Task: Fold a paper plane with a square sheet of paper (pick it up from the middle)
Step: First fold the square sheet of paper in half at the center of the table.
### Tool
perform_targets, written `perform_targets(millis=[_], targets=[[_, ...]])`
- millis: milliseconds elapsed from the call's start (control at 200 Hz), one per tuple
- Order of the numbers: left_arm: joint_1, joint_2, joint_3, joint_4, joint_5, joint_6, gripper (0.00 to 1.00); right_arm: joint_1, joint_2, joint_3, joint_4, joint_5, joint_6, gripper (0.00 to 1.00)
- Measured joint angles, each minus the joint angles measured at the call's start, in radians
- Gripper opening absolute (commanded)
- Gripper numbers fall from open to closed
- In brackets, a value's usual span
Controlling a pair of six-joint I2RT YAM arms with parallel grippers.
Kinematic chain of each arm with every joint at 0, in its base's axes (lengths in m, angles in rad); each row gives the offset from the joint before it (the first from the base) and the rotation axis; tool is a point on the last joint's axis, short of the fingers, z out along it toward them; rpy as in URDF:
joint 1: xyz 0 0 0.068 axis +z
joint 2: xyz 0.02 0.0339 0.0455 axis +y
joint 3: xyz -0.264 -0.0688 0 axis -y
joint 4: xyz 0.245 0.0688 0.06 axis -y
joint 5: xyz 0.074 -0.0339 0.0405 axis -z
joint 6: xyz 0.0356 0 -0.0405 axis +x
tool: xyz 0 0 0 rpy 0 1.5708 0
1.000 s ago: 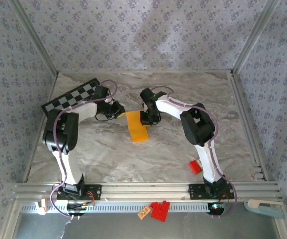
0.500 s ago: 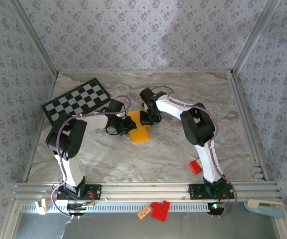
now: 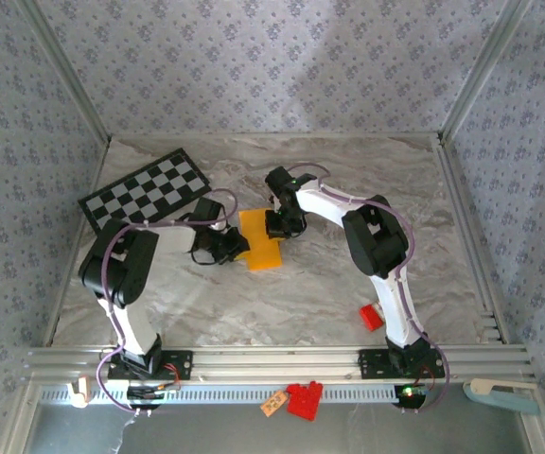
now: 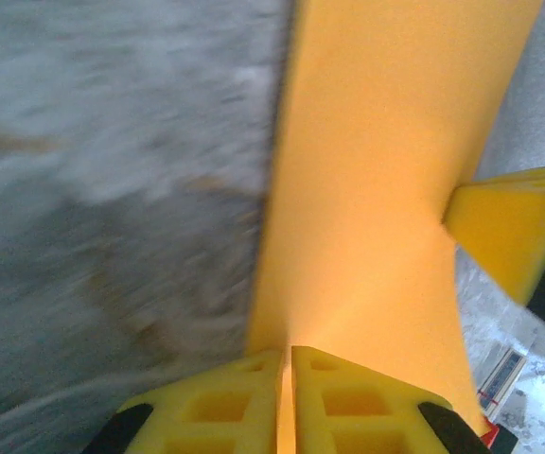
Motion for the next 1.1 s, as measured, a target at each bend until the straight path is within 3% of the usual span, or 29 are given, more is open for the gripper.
perform_targets(millis=[160,325,625,865,1099], targets=[[0.025,-0.06,-0.018,-0.075,0.0,0.013,0.14,0.0,0.0,0.0,0.0,0.0,0.0,0.06],[-0.028,-0.076,0.047,-0.11,-0.002,0.011,0.14,0.0,0.0,0.0,0.0,0.0,0.0,0.06],[-0.119,0.056,0.156,-0.144,-0.021,0.009,0.13,0.0,0.0,0.0,0.0,0.0,0.0,0.06],[-0.105,0.07,0.138,-0.159,-0.02,0.013,0.13,0.0,0.0,0.0,0.0,0.0,0.0,0.06],[-0.076,-0.03,0.022,-0.166,-0.037,0.027,0.13,0.0,0.0,0.0,0.0,0.0,0.0,0.06]])
